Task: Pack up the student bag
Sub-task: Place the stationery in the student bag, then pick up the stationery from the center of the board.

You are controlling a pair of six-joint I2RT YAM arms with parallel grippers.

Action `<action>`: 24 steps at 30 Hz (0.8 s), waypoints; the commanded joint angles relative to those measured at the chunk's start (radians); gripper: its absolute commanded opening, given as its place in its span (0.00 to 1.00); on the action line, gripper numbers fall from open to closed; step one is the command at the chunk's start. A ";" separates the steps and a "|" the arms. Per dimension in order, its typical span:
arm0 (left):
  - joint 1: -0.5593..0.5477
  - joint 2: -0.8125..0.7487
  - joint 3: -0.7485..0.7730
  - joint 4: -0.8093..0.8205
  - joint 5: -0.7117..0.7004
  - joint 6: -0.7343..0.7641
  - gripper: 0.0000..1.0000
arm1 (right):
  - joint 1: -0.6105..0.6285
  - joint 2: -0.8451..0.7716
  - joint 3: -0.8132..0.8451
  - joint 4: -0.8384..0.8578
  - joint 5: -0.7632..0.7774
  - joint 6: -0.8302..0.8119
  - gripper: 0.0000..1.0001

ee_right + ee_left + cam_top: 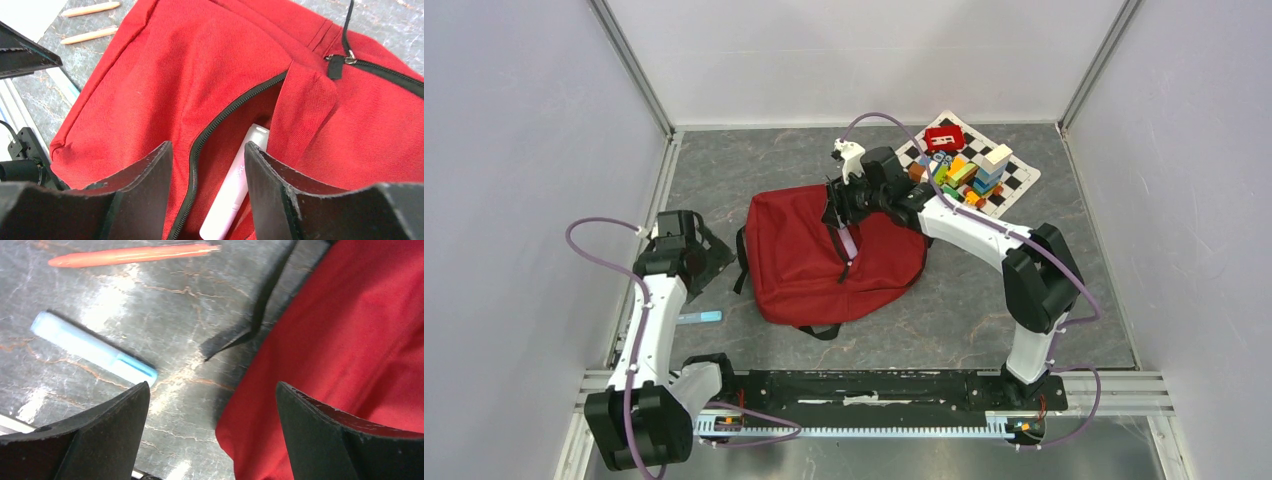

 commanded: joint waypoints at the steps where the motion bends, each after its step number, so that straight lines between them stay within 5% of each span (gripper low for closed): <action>1: 0.054 -0.025 -0.050 -0.011 -0.103 -0.081 1.00 | 0.003 -0.066 0.072 0.002 0.037 -0.029 0.61; 10: 0.173 -0.065 -0.117 -0.062 -0.252 -0.195 1.00 | -0.033 -0.154 0.115 -0.026 0.056 -0.097 0.66; 24: 0.352 -0.010 -0.273 0.084 -0.183 -0.262 1.00 | -0.089 -0.155 0.118 -0.025 -0.023 -0.054 0.65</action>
